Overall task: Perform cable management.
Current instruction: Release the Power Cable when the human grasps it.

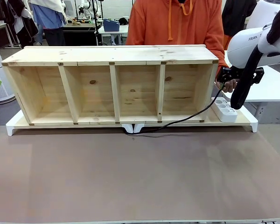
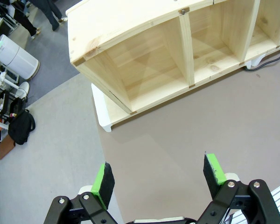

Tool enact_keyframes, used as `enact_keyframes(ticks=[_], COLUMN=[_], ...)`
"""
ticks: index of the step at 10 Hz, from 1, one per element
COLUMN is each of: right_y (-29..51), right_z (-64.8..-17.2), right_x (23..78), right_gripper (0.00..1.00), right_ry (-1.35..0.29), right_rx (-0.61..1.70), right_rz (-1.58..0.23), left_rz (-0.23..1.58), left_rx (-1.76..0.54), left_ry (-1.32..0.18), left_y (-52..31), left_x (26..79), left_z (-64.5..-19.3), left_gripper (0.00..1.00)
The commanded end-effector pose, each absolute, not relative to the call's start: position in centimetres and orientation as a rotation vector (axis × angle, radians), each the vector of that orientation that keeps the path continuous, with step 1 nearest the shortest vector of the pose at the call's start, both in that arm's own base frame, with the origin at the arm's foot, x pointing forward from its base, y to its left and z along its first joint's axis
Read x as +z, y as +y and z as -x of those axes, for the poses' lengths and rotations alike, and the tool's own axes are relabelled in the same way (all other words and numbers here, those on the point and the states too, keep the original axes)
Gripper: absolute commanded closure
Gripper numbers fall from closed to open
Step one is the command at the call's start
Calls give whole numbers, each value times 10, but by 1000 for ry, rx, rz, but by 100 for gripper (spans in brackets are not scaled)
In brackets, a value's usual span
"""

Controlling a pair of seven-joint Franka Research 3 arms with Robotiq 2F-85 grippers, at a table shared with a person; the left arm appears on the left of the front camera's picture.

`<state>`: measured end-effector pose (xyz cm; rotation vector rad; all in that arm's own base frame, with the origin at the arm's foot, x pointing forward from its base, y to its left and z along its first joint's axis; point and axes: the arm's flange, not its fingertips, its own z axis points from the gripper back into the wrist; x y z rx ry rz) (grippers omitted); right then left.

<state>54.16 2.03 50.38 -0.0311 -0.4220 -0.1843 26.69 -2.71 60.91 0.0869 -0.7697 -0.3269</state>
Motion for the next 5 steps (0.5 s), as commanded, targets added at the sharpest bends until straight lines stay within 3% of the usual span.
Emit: enact_keyframes(ticks=[1,5], right_y=[20,20], right_z=[-541,-541], right_x=[503,503], right_gripper=[3,3], right_ry=[-419,-419], right_rx=[-188,-188], right_rz=[31,31], left_rz=[-90,-90], left_rx=[-326,-326], left_ry=[-770,-770], left_y=[-27,-27], left_x=[609,609], left_z=[-267,-267], left_gripper=[0,0])
